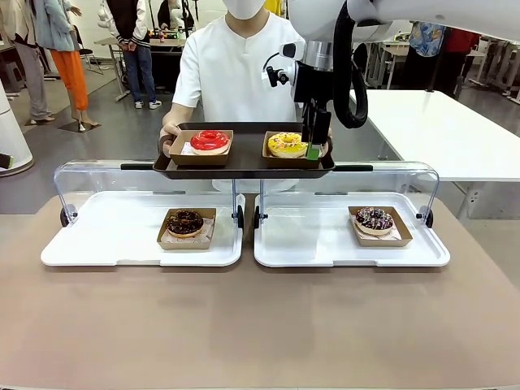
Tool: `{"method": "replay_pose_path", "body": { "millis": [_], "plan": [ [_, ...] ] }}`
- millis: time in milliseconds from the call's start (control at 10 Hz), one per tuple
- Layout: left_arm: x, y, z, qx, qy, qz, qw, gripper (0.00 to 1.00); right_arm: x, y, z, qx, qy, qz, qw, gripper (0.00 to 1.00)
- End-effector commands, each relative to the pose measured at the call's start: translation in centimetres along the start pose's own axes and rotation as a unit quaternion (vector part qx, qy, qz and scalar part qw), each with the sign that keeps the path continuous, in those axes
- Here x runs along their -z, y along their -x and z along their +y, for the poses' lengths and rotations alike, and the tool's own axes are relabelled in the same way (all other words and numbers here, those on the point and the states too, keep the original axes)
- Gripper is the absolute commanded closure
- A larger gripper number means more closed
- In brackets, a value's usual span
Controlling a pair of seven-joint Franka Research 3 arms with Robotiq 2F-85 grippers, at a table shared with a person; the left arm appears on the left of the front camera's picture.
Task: Provide the desired donut to the person.
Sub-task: Place the picked Paper togo box onto the Handle tray extended by the person.
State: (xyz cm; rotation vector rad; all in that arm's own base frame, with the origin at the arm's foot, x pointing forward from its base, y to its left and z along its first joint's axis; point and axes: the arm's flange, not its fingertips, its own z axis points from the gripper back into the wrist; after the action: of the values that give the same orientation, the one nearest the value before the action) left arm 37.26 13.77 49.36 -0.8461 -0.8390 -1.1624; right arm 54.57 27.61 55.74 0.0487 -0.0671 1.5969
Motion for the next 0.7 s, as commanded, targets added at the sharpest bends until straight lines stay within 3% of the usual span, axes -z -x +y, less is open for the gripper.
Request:
{"method": "replay_pose_path", "body": {
  "millis": [0, 600],
  "plan": [
    [0.0, -0.1, -0.2, 0.004, -0.003, -0.008, 1.0, 0.0, -0.5, 0.0, -0.3, -0.006, -0.011, -0.009, 1.0, 0.0],
    [0.0, -0.1, -0.2, 0.004, -0.003, -0.008, 1.0, 0.0, -2.2, 0.4, 1.5, 0.005, -0.008, -0.01, 1.0, 0.0]
  ]
}}
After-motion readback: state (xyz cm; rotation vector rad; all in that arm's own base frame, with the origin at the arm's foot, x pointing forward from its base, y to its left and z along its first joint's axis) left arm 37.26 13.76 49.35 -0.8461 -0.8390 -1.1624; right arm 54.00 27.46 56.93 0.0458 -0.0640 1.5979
